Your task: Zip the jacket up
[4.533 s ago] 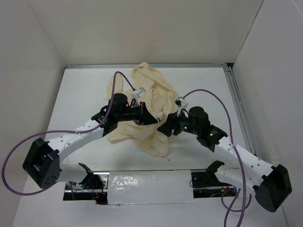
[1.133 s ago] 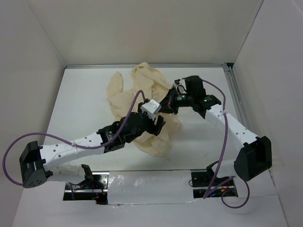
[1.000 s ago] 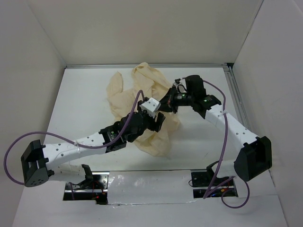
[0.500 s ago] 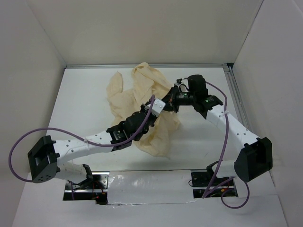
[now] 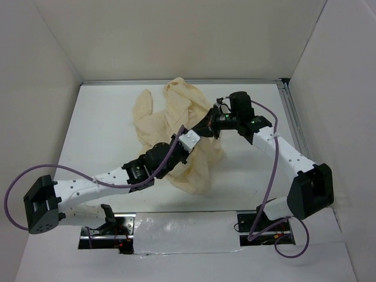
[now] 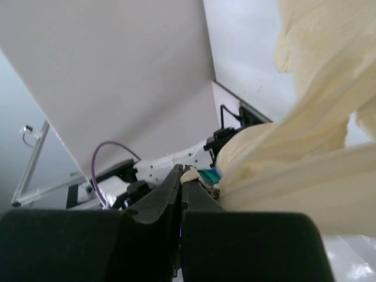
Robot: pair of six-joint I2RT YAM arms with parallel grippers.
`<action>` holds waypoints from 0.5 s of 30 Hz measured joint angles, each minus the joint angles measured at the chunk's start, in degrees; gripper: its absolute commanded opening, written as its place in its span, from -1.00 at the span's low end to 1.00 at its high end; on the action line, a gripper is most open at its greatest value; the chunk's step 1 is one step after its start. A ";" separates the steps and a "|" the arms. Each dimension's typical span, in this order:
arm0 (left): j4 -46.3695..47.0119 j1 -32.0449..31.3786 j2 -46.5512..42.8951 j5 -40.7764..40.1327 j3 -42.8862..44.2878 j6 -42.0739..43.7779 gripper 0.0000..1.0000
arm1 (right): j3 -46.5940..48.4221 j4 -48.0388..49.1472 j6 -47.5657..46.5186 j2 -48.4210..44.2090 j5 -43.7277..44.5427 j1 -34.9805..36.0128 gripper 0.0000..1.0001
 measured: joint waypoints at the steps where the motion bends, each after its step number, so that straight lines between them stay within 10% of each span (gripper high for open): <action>1: 0.00 -0.02 -0.94 0.94 -0.46 0.02 -1.00 | -0.04 0.00 -0.22 0.66 0.83 -0.22 -1.00; 15: -2.32 -0.98 -13.88 11.06 -2.71 -0.35 -1.00 | 0.24 0.48 -8.61 10.03 8.50 -4.79 -1.00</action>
